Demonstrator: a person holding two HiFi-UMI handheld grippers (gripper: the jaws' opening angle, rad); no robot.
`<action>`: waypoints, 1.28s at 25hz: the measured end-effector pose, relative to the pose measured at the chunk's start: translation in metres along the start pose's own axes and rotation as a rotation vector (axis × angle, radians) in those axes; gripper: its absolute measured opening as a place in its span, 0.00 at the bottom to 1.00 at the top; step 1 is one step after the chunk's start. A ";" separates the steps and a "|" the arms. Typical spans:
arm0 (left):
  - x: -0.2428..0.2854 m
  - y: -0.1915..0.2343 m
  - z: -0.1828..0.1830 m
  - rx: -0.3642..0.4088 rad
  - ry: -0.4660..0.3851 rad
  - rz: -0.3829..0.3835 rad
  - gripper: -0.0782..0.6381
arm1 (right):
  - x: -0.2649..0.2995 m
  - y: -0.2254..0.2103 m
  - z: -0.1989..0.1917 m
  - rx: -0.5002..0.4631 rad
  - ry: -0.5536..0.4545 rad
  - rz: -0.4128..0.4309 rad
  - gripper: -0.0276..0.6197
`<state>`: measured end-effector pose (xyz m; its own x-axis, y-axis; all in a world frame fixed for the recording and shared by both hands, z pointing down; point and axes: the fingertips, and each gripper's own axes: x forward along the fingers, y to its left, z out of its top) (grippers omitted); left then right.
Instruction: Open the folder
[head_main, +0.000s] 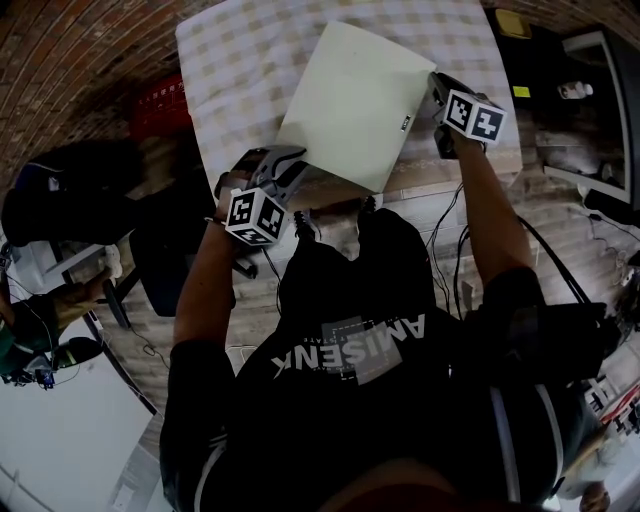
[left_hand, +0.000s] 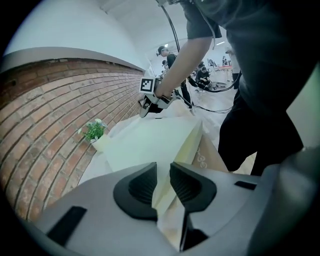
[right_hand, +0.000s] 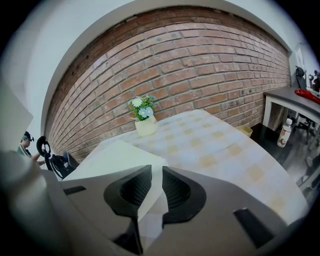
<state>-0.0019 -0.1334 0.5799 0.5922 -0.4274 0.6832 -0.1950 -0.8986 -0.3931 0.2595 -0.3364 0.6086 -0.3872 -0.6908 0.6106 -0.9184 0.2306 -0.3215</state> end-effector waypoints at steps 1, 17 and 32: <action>-0.001 0.000 0.000 -0.007 -0.004 0.001 0.24 | 0.000 0.000 0.000 0.000 0.003 -0.001 0.19; -0.005 0.004 -0.003 -0.156 -0.069 -0.001 0.23 | -0.001 -0.001 0.001 0.016 0.005 -0.001 0.19; -0.032 0.032 -0.020 -0.406 -0.105 0.053 0.18 | -0.002 -0.001 0.001 0.041 0.021 -0.015 0.19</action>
<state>-0.0428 -0.1498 0.5577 0.6452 -0.4805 0.5939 -0.5070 -0.8509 -0.1376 0.2609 -0.3359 0.6071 -0.3757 -0.6794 0.6303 -0.9200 0.1917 -0.3417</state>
